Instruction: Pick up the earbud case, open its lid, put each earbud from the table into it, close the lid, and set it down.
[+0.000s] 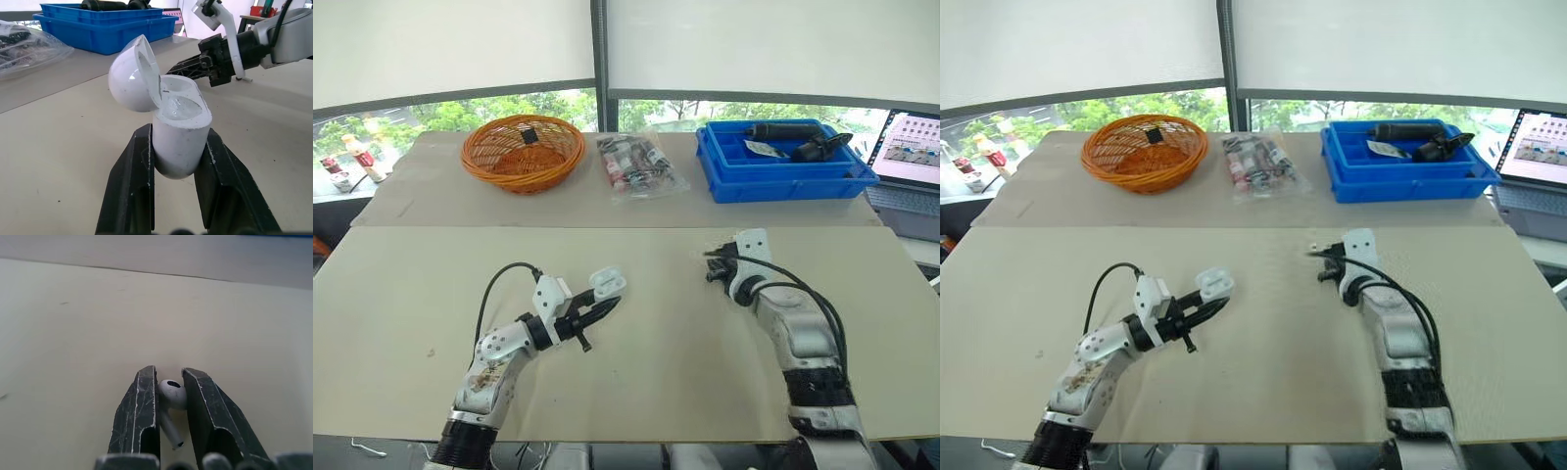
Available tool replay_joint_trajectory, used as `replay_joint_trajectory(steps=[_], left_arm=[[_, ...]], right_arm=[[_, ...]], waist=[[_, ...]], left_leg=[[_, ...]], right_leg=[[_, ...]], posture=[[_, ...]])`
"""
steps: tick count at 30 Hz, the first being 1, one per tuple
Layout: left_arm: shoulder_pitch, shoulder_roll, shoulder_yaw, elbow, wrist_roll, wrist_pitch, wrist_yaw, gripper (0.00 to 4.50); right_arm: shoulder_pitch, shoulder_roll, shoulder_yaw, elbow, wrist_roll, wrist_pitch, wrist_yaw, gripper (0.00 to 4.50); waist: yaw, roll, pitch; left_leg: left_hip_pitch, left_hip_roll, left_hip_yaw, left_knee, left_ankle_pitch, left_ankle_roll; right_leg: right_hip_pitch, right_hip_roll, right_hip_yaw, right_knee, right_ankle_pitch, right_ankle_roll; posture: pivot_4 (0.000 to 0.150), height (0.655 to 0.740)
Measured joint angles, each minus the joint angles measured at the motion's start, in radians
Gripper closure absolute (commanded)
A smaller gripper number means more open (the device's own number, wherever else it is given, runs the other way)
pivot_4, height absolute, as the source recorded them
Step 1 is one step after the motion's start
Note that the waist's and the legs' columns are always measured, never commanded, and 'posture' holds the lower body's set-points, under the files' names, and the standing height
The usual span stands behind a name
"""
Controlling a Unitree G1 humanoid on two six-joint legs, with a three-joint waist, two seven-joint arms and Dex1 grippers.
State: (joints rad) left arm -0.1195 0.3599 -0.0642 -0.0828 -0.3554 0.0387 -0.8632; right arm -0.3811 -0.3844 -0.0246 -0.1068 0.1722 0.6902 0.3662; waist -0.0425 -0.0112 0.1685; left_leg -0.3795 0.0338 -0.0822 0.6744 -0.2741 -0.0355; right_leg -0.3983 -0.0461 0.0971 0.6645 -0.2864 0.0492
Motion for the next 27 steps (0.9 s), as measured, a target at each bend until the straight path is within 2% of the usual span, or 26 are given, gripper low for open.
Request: replay_joint_trajectory(steps=[5,8,11,15,19,24,27], left_arm=[[0.055,0.034,0.002,-0.075,-0.002,0.029,-0.002,3.91],[0.072,0.042,0.001,-0.120,-0.015,0.044,-0.005,3.91],[0.084,0.069,0.006,-0.143,-0.032,0.065,-0.014,3.91],[0.097,0.089,0.013,-0.171,-0.044,0.083,-0.017,3.91],[0.099,0.104,0.020,-0.194,-0.067,0.115,-0.019,3.91],[0.100,0.107,0.020,-0.221,-0.078,0.121,-0.019,3.91],[0.104,0.108,0.020,-0.238,-0.078,0.136,-0.014,3.91]], right_arm=[[0.198,-0.294,0.042,-0.240,0.027,-0.181,0.321,4.10],[0.288,-0.383,0.038,-0.314,0.083,-0.240,0.473,4.10],[0.396,-0.546,0.003,-0.358,0.116,-0.296,0.645,4.10],[0.528,-0.648,-0.081,-0.360,0.126,-0.405,0.793,4.10],[0.638,-0.692,-0.148,-0.308,0.114,-0.553,0.900,4.10],[0.658,-0.714,-0.155,-0.210,0.071,-0.658,0.943,4.10],[0.643,-0.717,-0.154,-0.162,0.060,-0.681,0.953,4.10]], waist=[[0.003,-0.001,0.000],[-0.003,-0.001,0.001],[0.000,0.000,0.002],[0.002,-0.001,0.002],[0.006,-0.003,0.003],[0.005,-0.003,0.004],[0.004,-0.004,0.004]], left_leg=[[-0.006,0.000,0.000,0.002,0.000,0.000],[-0.004,0.000,0.000,0.002,0.000,0.000],[-0.004,0.000,0.000,0.002,0.000,0.000],[-0.004,0.000,0.000,0.002,0.000,0.000],[-0.002,0.000,0.000,0.003,0.000,0.000],[0.008,0.000,0.001,0.001,0.000,0.001],[0.008,0.000,0.001,0.001,0.000,0.000]], right_leg=[[-0.005,0.000,0.000,0.000,0.000,0.000],[-0.004,0.000,0.000,0.001,0.001,0.000],[-0.003,0.000,0.000,0.000,0.001,0.000],[-0.002,0.000,0.000,-0.001,0.001,0.000],[0.000,0.000,0.000,-0.001,0.001,0.000],[0.010,0.000,0.000,-0.003,0.000,0.001],[0.010,0.000,0.000,-0.002,0.000,0.001]], posture=[[0.150,0.7114],[0.150,0.7114],[0.150,0.7114],[0.150,0.7114],[0.150,0.7114],[0.150,0.7114],[0.150,0.7114]])
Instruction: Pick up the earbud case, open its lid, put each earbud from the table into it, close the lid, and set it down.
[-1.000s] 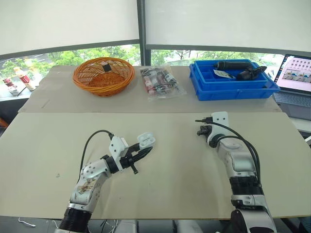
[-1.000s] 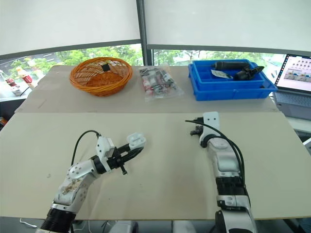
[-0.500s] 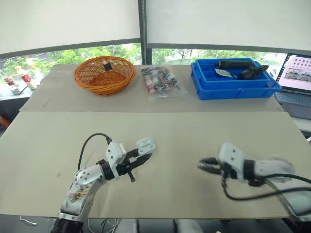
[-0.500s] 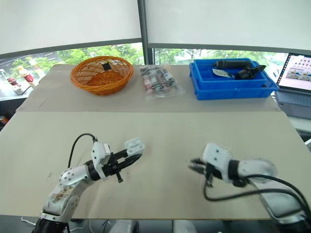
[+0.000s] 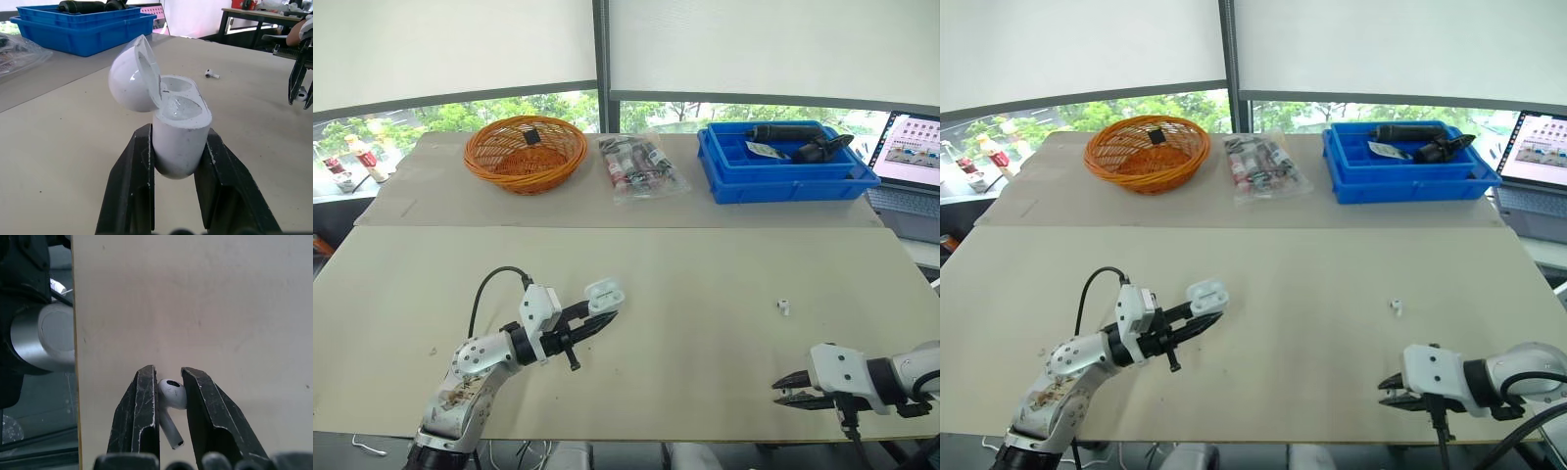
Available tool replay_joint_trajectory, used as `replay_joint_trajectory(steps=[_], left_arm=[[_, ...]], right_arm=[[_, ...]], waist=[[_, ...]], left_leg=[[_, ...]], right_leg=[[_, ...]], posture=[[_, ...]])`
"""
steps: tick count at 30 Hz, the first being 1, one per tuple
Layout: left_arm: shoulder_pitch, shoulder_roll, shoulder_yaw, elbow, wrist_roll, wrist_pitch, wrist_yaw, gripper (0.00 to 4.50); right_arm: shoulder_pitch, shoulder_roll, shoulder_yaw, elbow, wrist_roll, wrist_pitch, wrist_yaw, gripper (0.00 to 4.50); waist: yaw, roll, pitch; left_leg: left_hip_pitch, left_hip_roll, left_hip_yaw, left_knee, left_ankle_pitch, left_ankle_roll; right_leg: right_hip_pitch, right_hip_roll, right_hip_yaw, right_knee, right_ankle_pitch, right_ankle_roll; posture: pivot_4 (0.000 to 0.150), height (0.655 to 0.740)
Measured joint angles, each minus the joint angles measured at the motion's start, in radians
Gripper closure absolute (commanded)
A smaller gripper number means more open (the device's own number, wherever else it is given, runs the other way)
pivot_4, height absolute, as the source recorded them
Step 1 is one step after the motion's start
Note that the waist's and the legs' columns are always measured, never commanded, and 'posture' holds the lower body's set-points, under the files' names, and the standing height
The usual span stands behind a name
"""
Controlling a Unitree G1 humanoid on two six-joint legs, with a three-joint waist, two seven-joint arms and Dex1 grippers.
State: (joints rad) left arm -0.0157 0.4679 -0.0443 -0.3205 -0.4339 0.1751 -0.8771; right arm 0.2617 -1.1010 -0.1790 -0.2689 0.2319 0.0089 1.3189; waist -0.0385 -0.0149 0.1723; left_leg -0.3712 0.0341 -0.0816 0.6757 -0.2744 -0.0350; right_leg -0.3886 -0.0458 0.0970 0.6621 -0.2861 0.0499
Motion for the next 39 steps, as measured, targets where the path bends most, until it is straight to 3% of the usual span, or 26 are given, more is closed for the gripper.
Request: replay_joint_trajectory(steps=[14,15,21,29,34,39], left_arm=[[0.025,0.002,0.000,-0.020,0.000,0.008,0.002,3.91],[0.024,0.002,-0.001,-0.020,0.000,0.008,0.002,3.91],[0.019,0.002,-0.002,-0.019,0.000,0.008,0.001,3.91],[0.017,0.002,-0.004,-0.019,0.000,0.008,-0.002,3.91],[0.026,0.004,-0.005,-0.020,0.000,0.008,-0.005,3.91],[0.040,0.004,-0.018,-0.029,0.000,0.014,0.000,3.91]], right_arm=[[-0.021,-0.022,0.021,0.101,-0.025,-0.015,0.046,4.10],[-0.026,-0.022,0.025,0.101,-0.025,-0.006,0.047,3.30],[-0.054,-0.022,0.046,0.100,-0.034,0.011,0.042,1.32],[-0.032,-0.030,-0.011,-0.001,-0.016,0.086,0.005,1.30],[0.034,-0.093,-0.108,-0.222,-0.036,0.322,-0.057,1.30],[0.041,-0.187,-0.057,-0.340,-0.114,0.577,-0.126,1.30]], waist=[[0.003,0.000,0.000],[0.002,0.000,0.000],[0.002,0.000,0.000],[0.002,0.001,0.000],[0.008,0.000,0.000],[0.016,0.000,0.000]], left_leg=[[0.000,0.000,0.000,0.000,0.000,0.000],[0.000,0.000,0.000,0.000,0.000,0.000],[0.000,0.000,0.000,0.000,0.000,0.000],[0.000,0.000,0.000,0.001,0.000,0.000],[0.000,0.000,0.000,0.001,0.000,0.000],[0.000,0.000,0.000,0.001,0.000,0.000]], right_leg=[[0.000,0.000,0.000,0.000,0.000,0.000],[0.000,0.000,0.000,0.000,0.000,0.000],[0.000,0.000,0.000,0.000,0.000,0.000],[0.000,0.000,0.000,0.001,0.000,0.000],[0.000,0.000,0.000,0.000,0.000,0.000],[0.000,0.000,0.000,0.000,0.000,0.000]], posture=[[0.150,0.7114],[0.150,0.7114],[0.150,0.7114],[0.150,0.7114],[0.150,0.7114],[0.150,0.7114]])
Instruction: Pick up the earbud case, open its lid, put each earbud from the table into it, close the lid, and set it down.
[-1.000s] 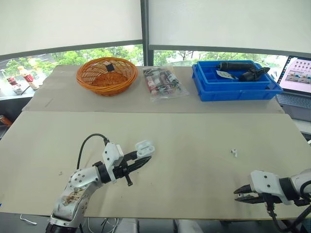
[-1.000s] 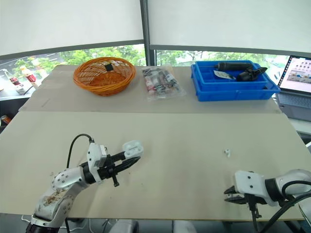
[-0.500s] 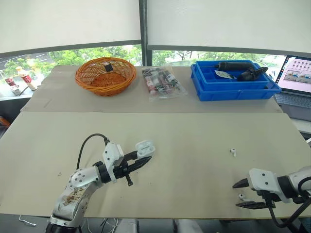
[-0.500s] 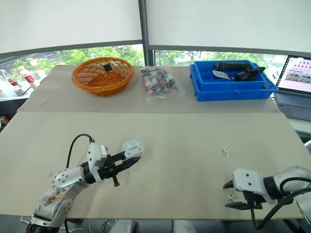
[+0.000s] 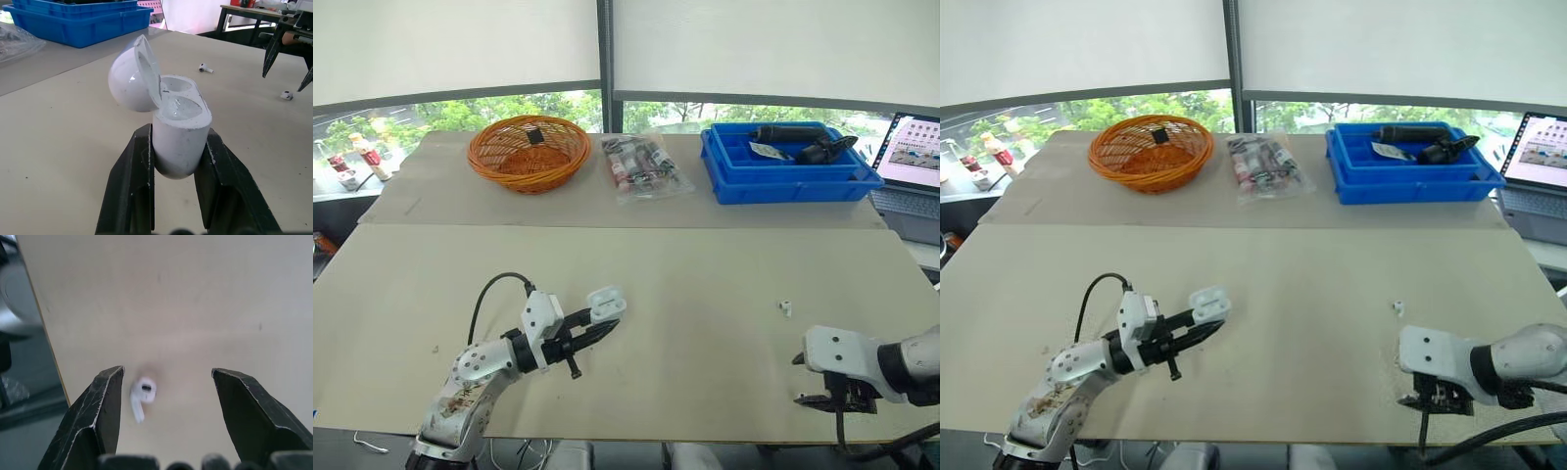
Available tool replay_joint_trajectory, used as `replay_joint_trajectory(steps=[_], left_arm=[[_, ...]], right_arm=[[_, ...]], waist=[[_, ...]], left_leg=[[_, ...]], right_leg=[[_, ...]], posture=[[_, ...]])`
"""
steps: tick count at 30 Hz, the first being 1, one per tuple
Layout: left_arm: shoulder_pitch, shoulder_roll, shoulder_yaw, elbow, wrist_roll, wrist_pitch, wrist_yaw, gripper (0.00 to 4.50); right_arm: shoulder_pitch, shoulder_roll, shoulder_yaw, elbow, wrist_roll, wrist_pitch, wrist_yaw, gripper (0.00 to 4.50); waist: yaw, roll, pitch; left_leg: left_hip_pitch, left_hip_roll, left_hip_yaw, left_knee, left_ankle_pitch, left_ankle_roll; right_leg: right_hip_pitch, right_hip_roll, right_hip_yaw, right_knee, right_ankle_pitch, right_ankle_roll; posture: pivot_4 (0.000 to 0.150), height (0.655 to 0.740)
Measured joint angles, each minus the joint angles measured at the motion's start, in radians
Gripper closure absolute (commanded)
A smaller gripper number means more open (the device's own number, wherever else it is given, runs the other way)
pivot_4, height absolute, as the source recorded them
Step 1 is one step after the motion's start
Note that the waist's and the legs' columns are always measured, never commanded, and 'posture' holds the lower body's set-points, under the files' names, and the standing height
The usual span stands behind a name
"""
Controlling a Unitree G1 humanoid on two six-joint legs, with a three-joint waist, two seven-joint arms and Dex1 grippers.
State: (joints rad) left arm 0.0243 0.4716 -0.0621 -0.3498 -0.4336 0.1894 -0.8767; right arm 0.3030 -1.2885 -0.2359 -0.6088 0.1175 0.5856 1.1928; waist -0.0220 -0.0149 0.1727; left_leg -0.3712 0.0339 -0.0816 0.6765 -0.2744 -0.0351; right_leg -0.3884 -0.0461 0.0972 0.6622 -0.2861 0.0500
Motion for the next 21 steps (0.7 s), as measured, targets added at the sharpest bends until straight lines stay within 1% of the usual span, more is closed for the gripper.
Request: replay_joint_trajectory(steps=[6,12,21], left_arm=[[0.014,0.000,-0.002,-0.009,0.000,0.001,0.004,3.91],[0.022,-0.001,-0.007,-0.018,0.000,0.001,0.014,3.91],[0.021,-0.001,-0.014,-0.026,0.000,0.001,0.018,3.91]], right_arm=[[-0.031,-0.035,0.100,0.020,-0.058,0.027,-0.019,1.30],[-0.078,-0.035,0.168,0.052,-0.066,0.025,-0.017,1.30],[-0.092,-0.035,0.182,0.059,-0.064,0.026,-0.010,1.30]], waist=[[0.005,0.000,0.000],[0.005,0.000,0.000],[0.006,0.000,0.000]], left_leg=[[0.000,0.000,0.000,0.000,0.000,0.000],[0.000,0.000,0.000,0.000,0.000,0.000],[0.000,0.000,0.000,0.000,0.000,0.000]], right_leg=[[0.000,0.000,0.000,-0.001,0.000,0.000],[0.000,0.000,0.000,-0.001,0.000,0.000],[0.000,0.000,0.000,-0.001,0.000,0.000]], posture=[[0.150,0.7114],[0.150,0.7114],[0.150,0.7114]])
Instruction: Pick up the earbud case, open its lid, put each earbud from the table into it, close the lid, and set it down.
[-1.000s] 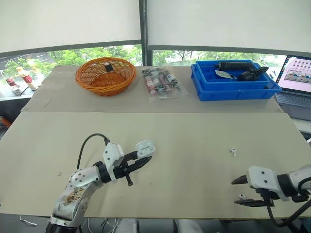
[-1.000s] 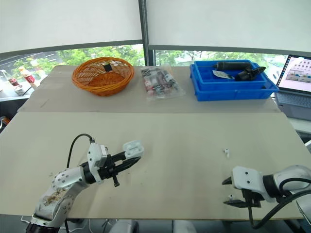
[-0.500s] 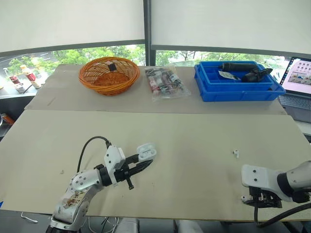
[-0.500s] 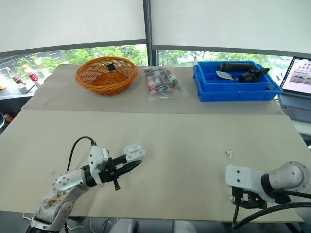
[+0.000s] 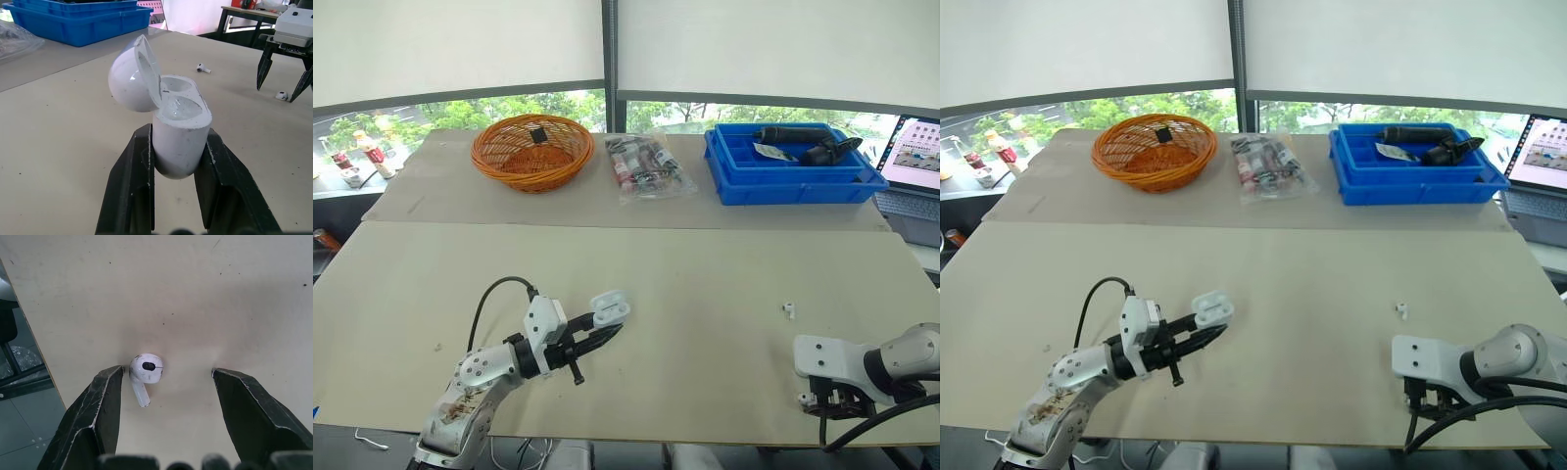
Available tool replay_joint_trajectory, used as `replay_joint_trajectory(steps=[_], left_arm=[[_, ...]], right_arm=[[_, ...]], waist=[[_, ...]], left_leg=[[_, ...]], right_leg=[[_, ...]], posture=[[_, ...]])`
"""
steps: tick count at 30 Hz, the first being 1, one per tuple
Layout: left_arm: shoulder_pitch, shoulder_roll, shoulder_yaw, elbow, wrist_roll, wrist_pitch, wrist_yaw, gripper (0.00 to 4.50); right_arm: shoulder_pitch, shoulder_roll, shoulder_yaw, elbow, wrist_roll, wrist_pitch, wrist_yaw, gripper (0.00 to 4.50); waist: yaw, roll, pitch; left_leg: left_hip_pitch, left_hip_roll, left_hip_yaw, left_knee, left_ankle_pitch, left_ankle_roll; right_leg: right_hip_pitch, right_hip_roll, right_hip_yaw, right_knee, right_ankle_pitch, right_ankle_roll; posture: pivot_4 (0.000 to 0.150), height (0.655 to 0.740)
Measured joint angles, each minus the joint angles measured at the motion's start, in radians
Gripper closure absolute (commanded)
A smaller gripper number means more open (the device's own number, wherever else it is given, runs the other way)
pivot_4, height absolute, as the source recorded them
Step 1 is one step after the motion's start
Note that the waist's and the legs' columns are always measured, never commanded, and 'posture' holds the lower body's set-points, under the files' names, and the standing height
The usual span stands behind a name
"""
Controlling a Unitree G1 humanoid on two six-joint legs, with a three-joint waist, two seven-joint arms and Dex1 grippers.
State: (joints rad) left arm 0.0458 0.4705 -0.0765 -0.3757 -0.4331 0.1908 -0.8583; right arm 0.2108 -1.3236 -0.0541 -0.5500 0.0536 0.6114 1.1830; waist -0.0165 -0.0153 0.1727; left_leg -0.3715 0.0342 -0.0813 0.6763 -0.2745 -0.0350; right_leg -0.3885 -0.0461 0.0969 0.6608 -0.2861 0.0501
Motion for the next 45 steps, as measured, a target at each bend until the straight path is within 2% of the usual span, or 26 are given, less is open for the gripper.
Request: replay_joint_trajectory(steps=[5,8,14,23,29,34,36,38,41,45], left_arm=[[-0.001,0.000,-0.003,0.000,0.000,0.000,0.002,3.91],[-0.002,0.000,-0.004,0.000,0.000,0.000,0.002,3.91],[-0.002,0.001,-0.011,0.000,0.001,0.000,0.001,3.91],[-0.012,0.001,-0.016,0.003,0.004,0.000,-0.006,3.91],[-0.066,-0.028,-0.026,0.054,0.002,-0.004,-0.010,3.91],[-0.151,-0.073,-0.031,0.114,0.001,-0.013,-0.019,3.91],[-0.180,-0.079,-0.032,0.144,0.004,-0.015,-0.019,3.91],[-0.245,-0.097,-0.038,0.194,0.013,-0.012,-0.013,3.91],[-0.303,-0.110,-0.041,0.224,0.021,-0.012,-0.005,3.91],[-0.324,-0.124,-0.042,0.274,0.027,0.008,0.011,3.91]], right_arm=[[0.000,0.000,0.001,-0.002,0.001,0.000,0.008,1.30],[-0.005,0.000,0.007,-0.007,0.004,0.001,0.015,2.11],[-0.009,0.000,0.023,-0.038,0.009,0.011,0.028,4.13],[0.001,0.002,-0.018,-0.052,0.037,0.041,0.026,4.16],[-0.044,0.085,-0.196,-0.087,0.157,0.155,0.024,4.16],[-0.197,0.265,-0.253,-0.185,0.350,0.358,-0.077,4.16],[-0.282,0.438,-0.291,-0.216,0.467,0.444,-0.166,4.16],[-0.408,0.703,-0.340,-0.267,0.634,0.541,-0.331,4.16],[-0.484,0.870,-0.341,-0.314,0.758,0.624,-0.510,4.16],[-0.509,1.061,-0.305,-0.316,0.808,0.639,-0.735,4.16]], waist=[[0.000,0.000,0.000],[0.001,0.000,0.000],[-0.004,0.000,0.000],[0.001,0.000,0.000],[0.002,0.000,0.000],[0.001,-0.001,0.000],[-0.001,-0.004,0.001],[-0.004,-0.005,0.002],[0.002,-0.005,0.001],[0.002,-0.004,0.001]], left_leg=[[0.000,0.000,0.000,0.000,0.000,0.000],[0.000,0.000,0.000,0.000,0.000,0.000],[0.000,0.000,0.000,0.000,0.000,0.000],[0.000,0.000,0.000,0.000,0.000,0.000],[0.000,0.000,0.000,0.000,0.000,0.000],[-0.001,-0.001,0.000,0.000,0.000,0.000],[-0.001,0.000,-0.001,0.000,0.000,0.000],[-0.001,0.000,-0.001,0.000,0.000,0.000],[-0.002,0.000,-0.002,0.001,0.000,0.000],[-0.006,-0.001,-0.002,0.001,0.000,0.000]], right_leg=[[0.000,0.000,0.000,0.000,0.000,0.000],[0.000,0.000,0.000,0.000,0.000,0.000],[0.000,0.000,0.000,0.000,0.000,0.000],[0.000,0.000,0.000,0.000,0.000,0.000],[0.000,0.000,0.000,0.000,0.000,0.000],[0.000,0.000,0.000,0.001,0.000,0.000],[0.000,0.001,0.000,0.001,0.000,0.000],[0.000,0.001,0.000,0.002,0.000,-0.001],[-0.001,0.001,-0.001,0.002,0.000,-0.001],[-0.006,0.000,-0.001,0.003,0.000,0.000]], posture=[[0.150,0.7114],[0.150,0.7114],[0.150,0.7114],[0.150,0.7114],[0.150,0.7114],[0.150,0.7114],[0.150,0.7114],[0.150,0.7114],[0.150,0.7114],[0.150,0.7114]])
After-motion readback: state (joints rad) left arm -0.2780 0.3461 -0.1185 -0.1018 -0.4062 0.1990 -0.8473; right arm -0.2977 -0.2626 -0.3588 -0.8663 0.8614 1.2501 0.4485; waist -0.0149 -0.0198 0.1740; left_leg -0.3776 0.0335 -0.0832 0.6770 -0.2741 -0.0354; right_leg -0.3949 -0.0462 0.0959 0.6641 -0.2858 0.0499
